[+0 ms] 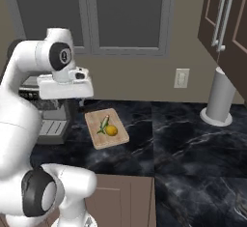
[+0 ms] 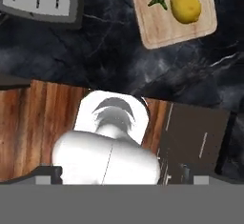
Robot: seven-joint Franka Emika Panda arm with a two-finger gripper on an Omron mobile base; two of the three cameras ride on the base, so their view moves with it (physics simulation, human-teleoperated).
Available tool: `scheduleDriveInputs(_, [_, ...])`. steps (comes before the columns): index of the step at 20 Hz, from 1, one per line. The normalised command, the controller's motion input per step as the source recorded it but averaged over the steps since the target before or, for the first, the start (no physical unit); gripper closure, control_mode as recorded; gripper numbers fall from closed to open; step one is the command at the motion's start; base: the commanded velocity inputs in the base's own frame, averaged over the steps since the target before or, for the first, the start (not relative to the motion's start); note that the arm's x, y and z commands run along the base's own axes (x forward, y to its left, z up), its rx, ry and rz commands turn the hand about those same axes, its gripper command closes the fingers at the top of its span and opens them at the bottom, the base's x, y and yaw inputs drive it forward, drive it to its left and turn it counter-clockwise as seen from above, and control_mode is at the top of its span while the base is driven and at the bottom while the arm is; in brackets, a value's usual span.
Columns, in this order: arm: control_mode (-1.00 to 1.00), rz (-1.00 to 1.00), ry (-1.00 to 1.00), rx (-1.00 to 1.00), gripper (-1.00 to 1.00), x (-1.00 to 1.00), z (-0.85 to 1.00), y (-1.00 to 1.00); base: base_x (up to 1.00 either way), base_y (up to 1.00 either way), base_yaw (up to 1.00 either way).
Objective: Retrieve a lemon from the fridge and place it on the cutting board with the fish.
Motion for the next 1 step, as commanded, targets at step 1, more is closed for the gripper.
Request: scheduleDriveInputs(1, [-1.0, -0.26, -0.17, 0.0, -1.0, -1.0, 0.0, 0.0, 0.0, 0.0, 0.0])
